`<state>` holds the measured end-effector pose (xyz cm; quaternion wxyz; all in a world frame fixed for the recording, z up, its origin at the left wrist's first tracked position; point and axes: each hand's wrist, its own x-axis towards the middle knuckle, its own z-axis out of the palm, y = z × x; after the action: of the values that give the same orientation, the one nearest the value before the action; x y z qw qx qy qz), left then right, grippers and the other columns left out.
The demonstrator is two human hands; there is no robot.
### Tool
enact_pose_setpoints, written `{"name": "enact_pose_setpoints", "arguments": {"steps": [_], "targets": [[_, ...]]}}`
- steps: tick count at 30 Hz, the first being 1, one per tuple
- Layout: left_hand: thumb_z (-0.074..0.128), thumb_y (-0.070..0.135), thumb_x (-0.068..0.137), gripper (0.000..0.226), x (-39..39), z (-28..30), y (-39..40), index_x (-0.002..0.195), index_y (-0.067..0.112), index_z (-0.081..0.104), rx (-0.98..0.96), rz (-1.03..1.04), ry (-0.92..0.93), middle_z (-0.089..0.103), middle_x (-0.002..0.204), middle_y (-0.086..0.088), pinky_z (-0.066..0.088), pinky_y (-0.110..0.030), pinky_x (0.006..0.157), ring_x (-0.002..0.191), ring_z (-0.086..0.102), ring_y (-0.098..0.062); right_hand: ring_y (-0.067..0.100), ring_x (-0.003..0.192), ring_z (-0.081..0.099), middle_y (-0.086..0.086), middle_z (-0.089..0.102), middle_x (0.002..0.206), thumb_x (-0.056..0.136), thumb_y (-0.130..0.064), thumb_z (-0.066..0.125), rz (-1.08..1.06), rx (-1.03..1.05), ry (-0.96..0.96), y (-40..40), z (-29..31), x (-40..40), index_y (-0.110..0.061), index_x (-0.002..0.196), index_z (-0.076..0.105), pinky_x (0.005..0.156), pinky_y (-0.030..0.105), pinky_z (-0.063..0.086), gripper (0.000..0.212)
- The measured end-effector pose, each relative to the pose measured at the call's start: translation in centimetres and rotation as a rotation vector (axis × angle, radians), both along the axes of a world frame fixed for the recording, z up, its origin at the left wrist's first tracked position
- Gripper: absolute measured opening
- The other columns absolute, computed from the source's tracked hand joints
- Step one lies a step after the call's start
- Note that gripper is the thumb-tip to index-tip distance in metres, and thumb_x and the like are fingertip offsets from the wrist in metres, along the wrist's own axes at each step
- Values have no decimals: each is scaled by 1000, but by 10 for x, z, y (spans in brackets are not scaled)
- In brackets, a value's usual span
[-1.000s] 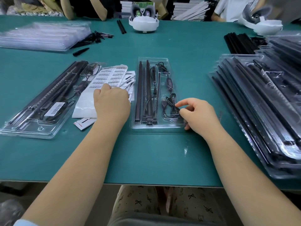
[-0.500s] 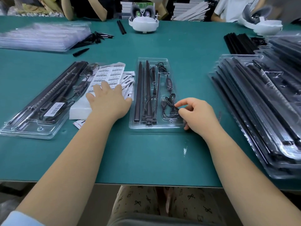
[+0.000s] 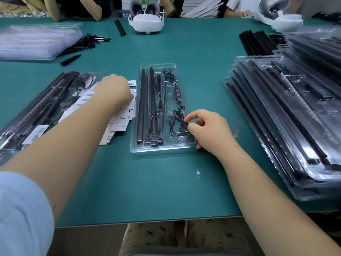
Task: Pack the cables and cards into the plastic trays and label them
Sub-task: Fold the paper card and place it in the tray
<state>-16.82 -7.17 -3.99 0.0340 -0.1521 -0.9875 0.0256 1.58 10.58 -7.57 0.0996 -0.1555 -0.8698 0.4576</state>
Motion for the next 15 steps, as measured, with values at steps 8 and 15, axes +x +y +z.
{"name": "enact_pose_setpoints", "arguments": {"steps": [8, 15], "targets": [[50, 21, 87, 25, 19, 10, -6, 74, 1, 60, 307, 92, 216, 47, 63, -11, 36, -31, 58, 66, 47, -31, 10, 34, 54, -4, 55, 60, 83, -14, 48, 2, -3, -8, -1, 2, -1, -34, 77, 59, 38, 16, 43, 23], [43, 18, 92, 20, 29, 36, -19, 92, 4, 57, 874, 158, 34, 64, 93, -11, 56, -43, 75, 84, 65, -31, 5, 30, 45, -8, 52, 50, 86, -13, 44, -19, -19, -3, -2, 2, 0, -31, 76, 60, 34, 16, 37, 26]]}}
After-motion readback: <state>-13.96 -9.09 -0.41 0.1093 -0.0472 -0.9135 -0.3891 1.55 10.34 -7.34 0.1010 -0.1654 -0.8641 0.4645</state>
